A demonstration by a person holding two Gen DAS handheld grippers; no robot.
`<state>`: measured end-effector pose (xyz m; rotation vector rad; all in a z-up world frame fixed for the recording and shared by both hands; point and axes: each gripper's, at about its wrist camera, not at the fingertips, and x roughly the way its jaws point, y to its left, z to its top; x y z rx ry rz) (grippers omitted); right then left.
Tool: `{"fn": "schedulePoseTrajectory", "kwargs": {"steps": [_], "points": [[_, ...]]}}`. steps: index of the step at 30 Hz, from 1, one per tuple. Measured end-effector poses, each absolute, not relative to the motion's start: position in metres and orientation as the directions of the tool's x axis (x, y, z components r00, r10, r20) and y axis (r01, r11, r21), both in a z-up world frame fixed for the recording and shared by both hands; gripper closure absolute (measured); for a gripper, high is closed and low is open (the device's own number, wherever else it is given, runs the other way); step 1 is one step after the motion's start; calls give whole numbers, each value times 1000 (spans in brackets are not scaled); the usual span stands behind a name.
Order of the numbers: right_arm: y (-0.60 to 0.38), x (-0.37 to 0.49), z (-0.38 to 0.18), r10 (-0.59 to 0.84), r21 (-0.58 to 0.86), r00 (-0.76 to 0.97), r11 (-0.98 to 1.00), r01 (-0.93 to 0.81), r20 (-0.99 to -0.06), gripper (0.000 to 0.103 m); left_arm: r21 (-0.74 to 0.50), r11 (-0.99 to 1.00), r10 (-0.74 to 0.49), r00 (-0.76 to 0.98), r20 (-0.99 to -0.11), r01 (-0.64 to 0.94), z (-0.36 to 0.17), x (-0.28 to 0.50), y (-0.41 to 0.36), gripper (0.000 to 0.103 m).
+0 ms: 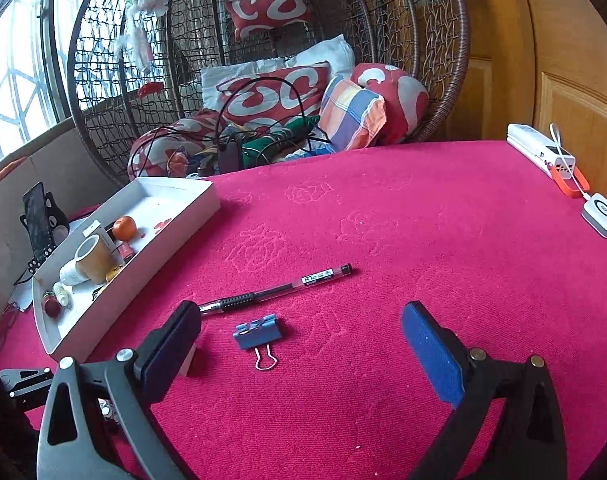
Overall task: Organize rigid objects
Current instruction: 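Grasp the cartoon acrylic badge with the left tool while the right tool grasps the white USB adapter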
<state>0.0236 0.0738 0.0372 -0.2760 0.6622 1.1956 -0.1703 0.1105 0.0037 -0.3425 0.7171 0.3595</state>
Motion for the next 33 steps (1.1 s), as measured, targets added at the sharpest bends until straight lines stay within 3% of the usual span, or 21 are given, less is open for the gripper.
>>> {"fn": "schedulePoseTrajectory", "kwargs": {"steps": [3,6,11,15,33], "points": [[101,-10,29,743,105,121,250,-963,-658,26,-190,887,197,717,-669,-422,10,-176,105,65],[127,-33,12,678,9,141,213,-977,-721,35,-187,885,208,720,-662,-427,13,-184,102,65],[144,-39,-6,615,-35,179,238,-971,-768,44,-197,868,233,724,-649,-456,17,-192,106,65],[139,-36,-3,625,-10,151,223,-975,-766,69,-197,867,243,733,-636,-458,20,-193,102,65],[92,-38,88,844,170,78,196,-966,-531,69,-150,855,346,762,-548,-496,55,-217,103,65]]}}
